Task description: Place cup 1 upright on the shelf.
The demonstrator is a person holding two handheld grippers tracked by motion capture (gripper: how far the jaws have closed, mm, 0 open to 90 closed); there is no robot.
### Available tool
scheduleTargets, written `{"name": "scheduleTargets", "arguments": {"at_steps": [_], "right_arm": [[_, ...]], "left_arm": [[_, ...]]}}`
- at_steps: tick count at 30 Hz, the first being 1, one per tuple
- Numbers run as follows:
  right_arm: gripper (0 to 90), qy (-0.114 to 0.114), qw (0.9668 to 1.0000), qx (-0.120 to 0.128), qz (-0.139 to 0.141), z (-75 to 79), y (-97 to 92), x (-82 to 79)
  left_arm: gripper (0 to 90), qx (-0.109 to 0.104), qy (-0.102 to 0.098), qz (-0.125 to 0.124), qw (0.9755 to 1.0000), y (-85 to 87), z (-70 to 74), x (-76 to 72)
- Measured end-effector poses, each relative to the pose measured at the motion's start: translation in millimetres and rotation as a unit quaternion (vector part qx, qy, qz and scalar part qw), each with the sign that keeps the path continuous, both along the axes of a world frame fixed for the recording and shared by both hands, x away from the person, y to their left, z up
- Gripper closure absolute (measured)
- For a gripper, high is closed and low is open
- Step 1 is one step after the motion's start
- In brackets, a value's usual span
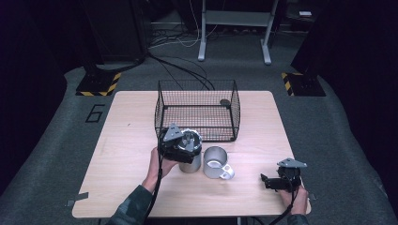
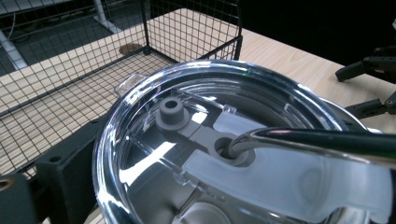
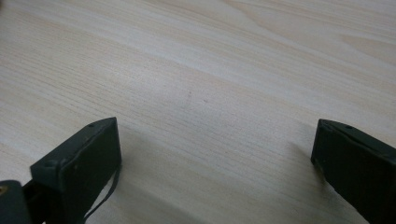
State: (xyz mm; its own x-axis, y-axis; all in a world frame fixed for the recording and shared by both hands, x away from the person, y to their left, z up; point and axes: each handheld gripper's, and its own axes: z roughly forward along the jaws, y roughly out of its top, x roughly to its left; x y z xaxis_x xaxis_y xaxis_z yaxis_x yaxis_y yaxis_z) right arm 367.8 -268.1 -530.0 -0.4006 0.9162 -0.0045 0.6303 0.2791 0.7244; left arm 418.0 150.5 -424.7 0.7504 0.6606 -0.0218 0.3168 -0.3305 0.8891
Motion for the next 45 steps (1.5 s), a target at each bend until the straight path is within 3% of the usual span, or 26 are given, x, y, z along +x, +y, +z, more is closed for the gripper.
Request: {"name": "scheduleTargets", "arguments": {"at_steps": [18, 22, 26, 33, 45], "right_arm": [[1.0, 0.002, 1.0000, 0.002, -0.002, 0.1, 0.1, -0.1], [1.0, 0.002, 1.0000, 0.002, -0.001, 0.1, 0.1, -0.1], [1.0, 0.002, 1.0000, 0.002, -0.002, 0.1, 0.1, 0.1], [1.0, 0.003, 1.0000, 0.003, -0.002, 0.1, 0.1, 0.2], [0.9, 0.004, 1.0000, 0.001, -0.001, 0.1, -0.2, 1.1]], "left_arm": [[3.9, 0.002, -0.004, -0.011, 0.9999, 1.8, 0.3, 0.1], [3.9, 0.011, -0.008, -0.011, 0.9998, 3.4, 1.6, -0.8], [3.9, 0.004, -0.011, -0.011, 0.9999, 6.4, 4.0, -2.6], [3.9, 0.001, -0.010, -0.016, 0.9998, 15.2, 11.1, -5.9], [3.9, -0.004, -0.024, -0.003, 0.9997, 34.5, 26.9, -12.4]]}}
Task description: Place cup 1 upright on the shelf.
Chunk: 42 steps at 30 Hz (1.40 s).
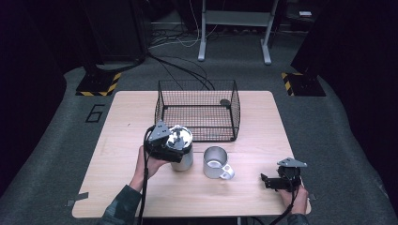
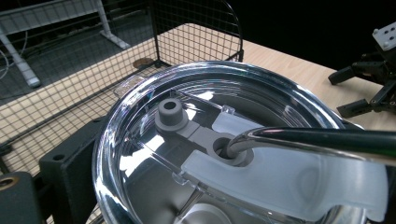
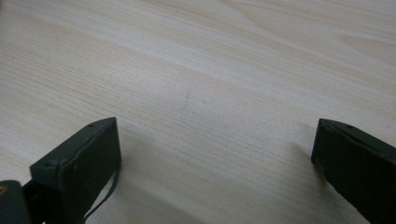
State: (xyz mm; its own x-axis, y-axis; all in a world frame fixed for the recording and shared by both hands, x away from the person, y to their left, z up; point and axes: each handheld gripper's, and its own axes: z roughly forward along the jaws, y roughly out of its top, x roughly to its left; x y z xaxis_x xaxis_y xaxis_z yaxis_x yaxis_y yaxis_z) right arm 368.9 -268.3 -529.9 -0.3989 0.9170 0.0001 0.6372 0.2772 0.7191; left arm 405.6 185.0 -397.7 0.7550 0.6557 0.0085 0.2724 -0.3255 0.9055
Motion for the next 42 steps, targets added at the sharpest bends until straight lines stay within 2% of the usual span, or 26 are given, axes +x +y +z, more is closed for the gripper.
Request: {"name": "scheduleTargets", "arguments": {"at_steps": [8, 12, 13, 14, 17, 18, 23, 30, 36, 42], "right_arm": [[0.0, 0.001, 1.0000, 0.001, -0.001, -0.1, 0.7, 2.5], [0.0, -0.001, 1.0000, 0.002, -0.004, -0.3, 1.0, 3.3], [0.0, 0.004, 1.0000, 0.004, -0.007, 0.2, 1.6, 3.2], [0.0, 0.000, 1.0000, 0.001, 0.001, -0.2, 0.4, 4.5], [0.0, 0.002, 1.0000, 0.002, 0.003, 0.0, 0.2, 4.8], [0.0, 0.002, 1.0000, 0.002, 0.004, 0.0, 0.1, 4.9], [0.0, 0.003, 1.0000, 0.002, 0.003, 0.1, 0.4, 4.7], [0.0, 0.004, 1.0000, 0.002, 0.003, 0.1, 0.3, 4.7], [0.0, 0.003, 1.0000, 0.002, 0.003, 0.1, 0.3, 4.7], [0.0, 0.003, 1.0000, 0.003, 0.003, 0.0, 0.3, 4.7]], "left_arm": [[3.9, 0.002, 0.000, 0.007, 1.0000, 12.4, 11.7, -3.0], [3.9, -0.004, -0.005, 0.013, 0.9999, 16.6, 15.5, -3.5], [3.9, -0.001, -0.004, 0.014, 0.9999, 18.0, 17.3, -4.0], [3.9, -0.001, -0.003, 0.013, 0.9999, 19.6, 19.3, -4.1], [3.9, -0.003, -0.006, 0.016, 0.9999, 20.8, 21.4, -3.7], [3.9, -0.004, -0.001, 0.015, 0.9999, 21.3, 22.6, -3.9], [3.9, 0.008, -0.003, 0.015, 0.9999, 22.1, 29.4, -2.6], [3.9, 0.008, -0.004, 0.012, 0.9999, 22.2, 36.7, -1.7], [3.9, -0.002, -0.008, 0.007, 0.9999, 22.1, 43.9, 0.4], [3.9, -0.004, -0.012, 0.003, 0.9999, 22.0, 50.2, 1.4]]}}
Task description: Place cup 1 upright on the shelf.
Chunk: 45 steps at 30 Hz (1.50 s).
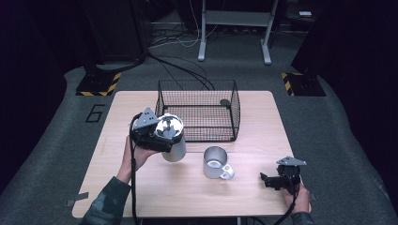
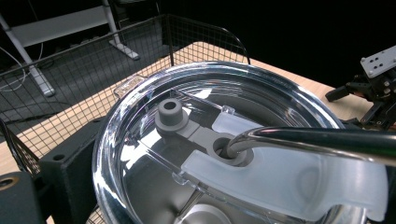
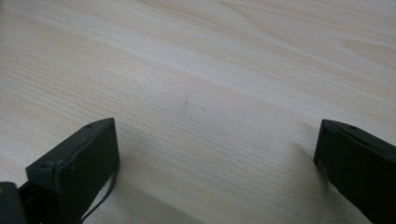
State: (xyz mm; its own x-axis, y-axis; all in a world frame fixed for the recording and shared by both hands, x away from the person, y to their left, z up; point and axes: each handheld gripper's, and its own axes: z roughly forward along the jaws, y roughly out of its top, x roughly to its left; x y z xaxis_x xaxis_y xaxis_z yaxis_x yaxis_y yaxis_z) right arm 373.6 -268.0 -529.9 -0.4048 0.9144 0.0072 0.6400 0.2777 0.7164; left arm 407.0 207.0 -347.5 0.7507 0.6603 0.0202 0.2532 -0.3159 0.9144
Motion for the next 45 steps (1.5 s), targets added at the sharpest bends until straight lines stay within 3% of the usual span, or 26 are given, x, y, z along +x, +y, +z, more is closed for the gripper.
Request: {"name": "scheduleTargets", "arguments": {"at_steps": [24, 45], "right_arm": [[0.0, 0.000, 1.0000, 0.000, 0.000, 0.0, 0.0, 0.0], [0.0, 0.000, 1.0000, 0.000, 0.000, 0.0, 0.0, 0.0]], "left_arm": [[3.9, 0.002, -0.023, 0.007, 0.9997, -2.4, 37.9, 14.7], [3.8, 0.013, -0.037, 0.012, 0.9992, -15.3, 67.8, 47.7]]}}
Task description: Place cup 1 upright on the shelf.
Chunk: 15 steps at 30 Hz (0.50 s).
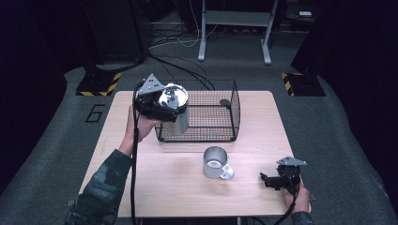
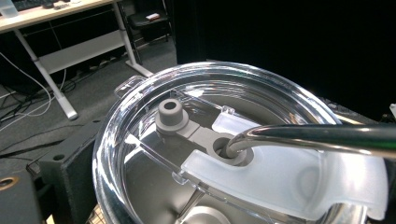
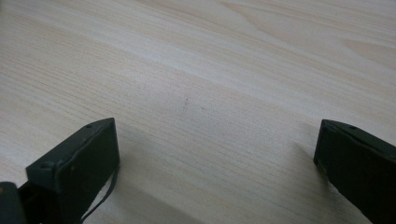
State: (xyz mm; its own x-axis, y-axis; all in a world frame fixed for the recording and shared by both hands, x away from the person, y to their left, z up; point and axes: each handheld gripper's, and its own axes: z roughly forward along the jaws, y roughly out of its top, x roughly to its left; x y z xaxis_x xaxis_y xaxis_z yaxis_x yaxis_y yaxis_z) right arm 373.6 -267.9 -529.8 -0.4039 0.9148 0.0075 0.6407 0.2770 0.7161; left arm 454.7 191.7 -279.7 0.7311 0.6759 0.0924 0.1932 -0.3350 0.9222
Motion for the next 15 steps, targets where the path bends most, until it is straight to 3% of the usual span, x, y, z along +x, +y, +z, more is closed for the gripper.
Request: {"name": "scheduleTargets", "arguments": {"at_steps": [10, 15], "right_arm": [[0.0, -0.001, 1.0000, -0.001, 0.001, 0.0, -0.2, 0.2], [0.0, 0.000, 1.0000, -0.001, 0.001, 0.0, 0.0, 0.1]], "left_arm": [[3.8, 0.003, 0.008, 0.018, 0.9998, -0.2, 0.6, 21.1], [3.8, -0.006, 0.009, 0.024, 0.9997, -0.7, 0.6, 28.9]]}}
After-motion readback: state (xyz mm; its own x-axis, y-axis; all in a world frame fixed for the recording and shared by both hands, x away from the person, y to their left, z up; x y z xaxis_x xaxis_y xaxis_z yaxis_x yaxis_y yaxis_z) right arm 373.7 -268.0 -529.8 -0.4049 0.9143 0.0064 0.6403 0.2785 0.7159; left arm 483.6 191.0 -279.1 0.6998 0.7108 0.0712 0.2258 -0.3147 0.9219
